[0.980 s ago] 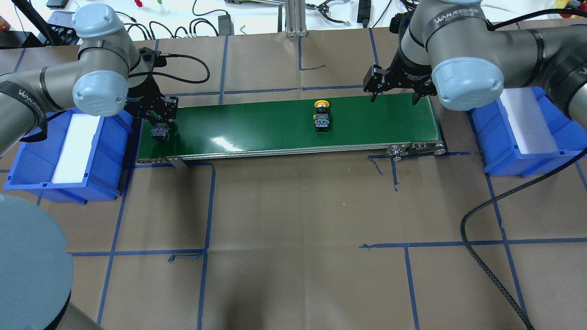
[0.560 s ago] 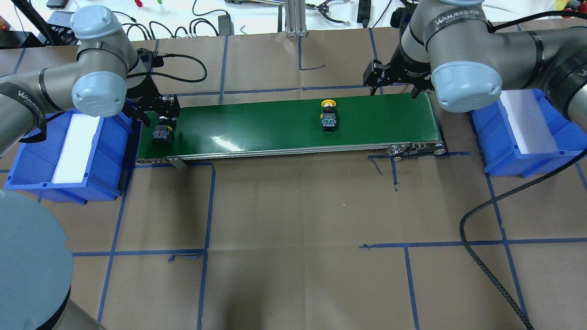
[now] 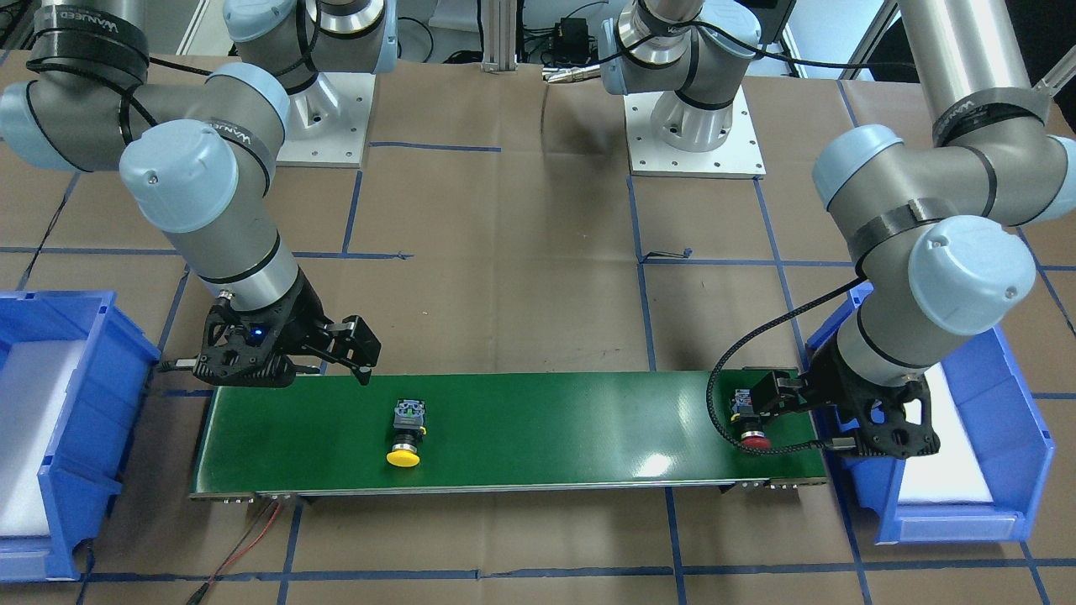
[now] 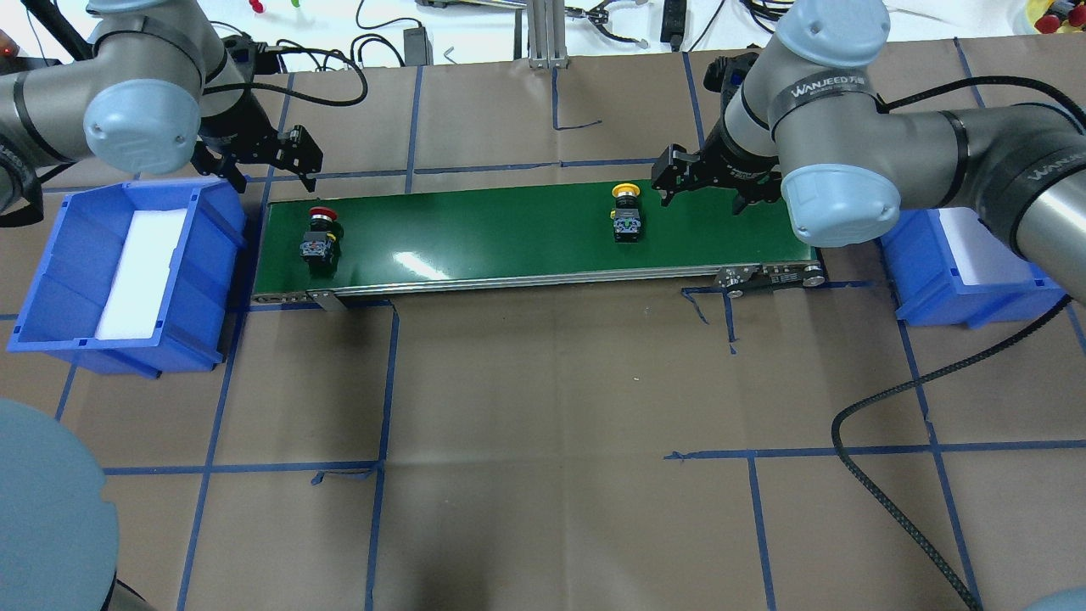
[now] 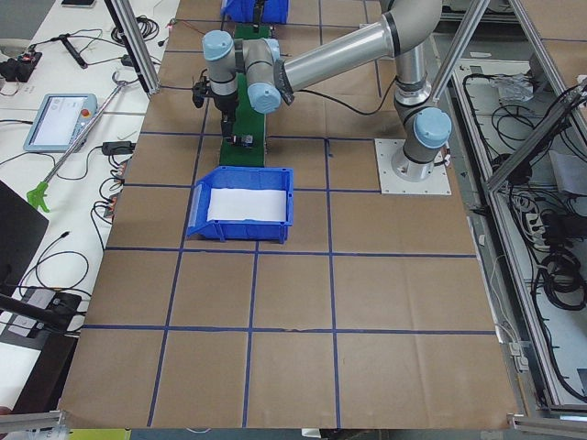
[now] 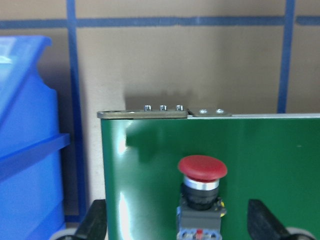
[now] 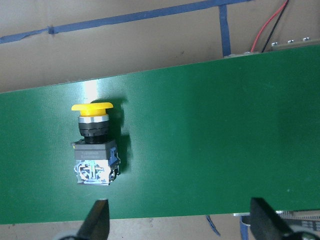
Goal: Transport two buttons from left to right
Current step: 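Lower the right gripper onto the yellow button while the left gripper rises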
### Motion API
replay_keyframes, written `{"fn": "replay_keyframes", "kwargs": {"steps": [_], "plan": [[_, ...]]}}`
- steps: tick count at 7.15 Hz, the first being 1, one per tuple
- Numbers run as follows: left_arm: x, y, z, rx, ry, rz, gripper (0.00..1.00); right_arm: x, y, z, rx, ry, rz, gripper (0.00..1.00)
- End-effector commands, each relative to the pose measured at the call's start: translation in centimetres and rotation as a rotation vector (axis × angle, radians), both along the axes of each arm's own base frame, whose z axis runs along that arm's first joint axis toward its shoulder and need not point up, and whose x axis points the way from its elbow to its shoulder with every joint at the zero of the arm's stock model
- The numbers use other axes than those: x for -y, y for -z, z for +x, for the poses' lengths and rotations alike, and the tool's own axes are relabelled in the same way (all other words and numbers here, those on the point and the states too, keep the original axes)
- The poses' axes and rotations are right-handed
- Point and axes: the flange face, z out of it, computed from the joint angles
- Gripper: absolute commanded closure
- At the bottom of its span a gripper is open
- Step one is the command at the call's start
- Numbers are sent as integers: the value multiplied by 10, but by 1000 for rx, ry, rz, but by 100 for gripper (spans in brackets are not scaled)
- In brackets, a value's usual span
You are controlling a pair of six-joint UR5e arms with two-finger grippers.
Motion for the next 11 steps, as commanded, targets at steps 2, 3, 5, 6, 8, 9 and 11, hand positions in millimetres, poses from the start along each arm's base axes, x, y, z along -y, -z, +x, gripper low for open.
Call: {"fn": "replay_keyframes", "kwargs": {"steps": [2, 3, 5, 6, 8, 9, 11], "plan": [[-41, -91, -31, -11, -61, 14, 0, 21, 18, 0, -3, 0, -26, 0], [-62, -119, -43, -11, -87, -4, 0, 34, 18, 0, -5, 4, -35, 0], [-100, -153, -75, -26, -94, 1, 0, 46, 25, 4, -7, 0, -27, 0], [-100, -152, -77, -25, -90, 4, 0, 48, 37, 7, -12, -3, -8, 0], [-105, -150, -82, -26, -81, 12, 0, 45, 47, 10, -54, -6, 10, 0], [-106, -148, -83, -25, -79, 15, 0, 46, 56, 11, -55, -6, 25, 0], [-107, -142, -84, -29, -84, 27, 0, 46, 63, 12, -62, -7, 35, 0]]}}
